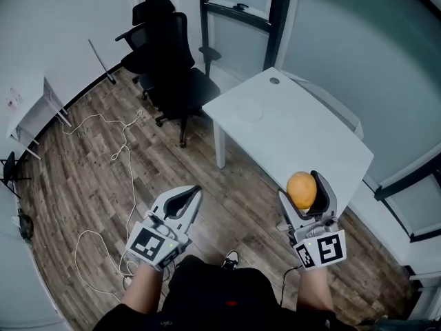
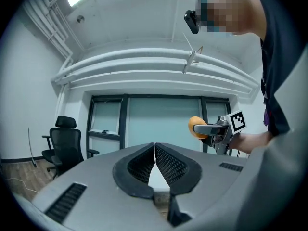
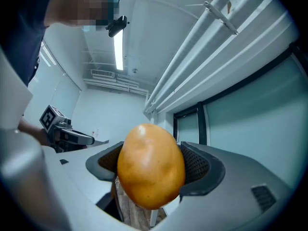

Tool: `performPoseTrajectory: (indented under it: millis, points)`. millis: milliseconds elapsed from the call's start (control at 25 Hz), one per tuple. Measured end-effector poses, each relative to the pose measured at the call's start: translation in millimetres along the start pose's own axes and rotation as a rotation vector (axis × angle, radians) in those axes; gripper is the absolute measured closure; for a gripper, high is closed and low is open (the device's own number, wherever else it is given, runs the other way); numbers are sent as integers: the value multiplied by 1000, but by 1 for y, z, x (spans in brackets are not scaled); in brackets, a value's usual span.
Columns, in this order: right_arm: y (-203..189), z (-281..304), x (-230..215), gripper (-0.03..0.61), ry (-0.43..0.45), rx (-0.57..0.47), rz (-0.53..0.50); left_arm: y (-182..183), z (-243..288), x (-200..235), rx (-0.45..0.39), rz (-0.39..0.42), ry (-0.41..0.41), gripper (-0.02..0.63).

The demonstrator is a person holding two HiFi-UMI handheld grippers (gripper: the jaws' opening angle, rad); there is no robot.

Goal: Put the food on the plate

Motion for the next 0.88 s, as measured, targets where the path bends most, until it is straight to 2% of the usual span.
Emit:
performPoseTrajectory:
  millis: [360,520,880]
  points:
    - [-12,7,-46,201,5,8,2,-3,58,-3,32,24,-48,589]
    - [-9,17,-56,201,7,3,-19,2,79,3,14,22,-73,589]
    - [-17,71,-71,201,-17,24,-30,-5,124,57,7,13,-103,589]
Point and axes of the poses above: the fingertips, and each gripper's own axes: z forward along the fingers, x to its left, y out of its top, the point moved 10 cm from there along -z, backward along the fingers, and after that the axes turned 5 degrees about z, right-handed, at the moved point
